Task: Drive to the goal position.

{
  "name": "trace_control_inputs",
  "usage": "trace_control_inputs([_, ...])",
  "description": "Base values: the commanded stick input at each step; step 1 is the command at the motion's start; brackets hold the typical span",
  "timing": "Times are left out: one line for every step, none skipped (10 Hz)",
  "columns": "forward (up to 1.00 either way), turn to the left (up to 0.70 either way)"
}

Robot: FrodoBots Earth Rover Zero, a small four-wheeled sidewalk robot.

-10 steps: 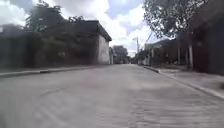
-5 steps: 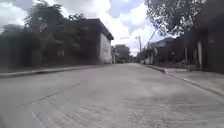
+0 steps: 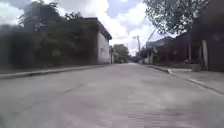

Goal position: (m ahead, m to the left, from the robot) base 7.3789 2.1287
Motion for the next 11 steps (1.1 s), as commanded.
trace_control_inputs([1.0,-0.4])
trace_control_inputs([1.0,-0.4])
trace_control_inputs([1.0,-0.4])
trace_control_inputs([1.0,-0.19])
trace_control_inputs([1.0,-0.03])
trace_control_inputs([1.0,-0.03])
trace_control_inputs([1.0,-0.03])
trace_control_inputs([1.0,-0.03])
trace_control_inputs([1.0,-0.03])
trace_control_inputs([1.0,-0.03])
trace_control_inputs([1.0,-0.03])
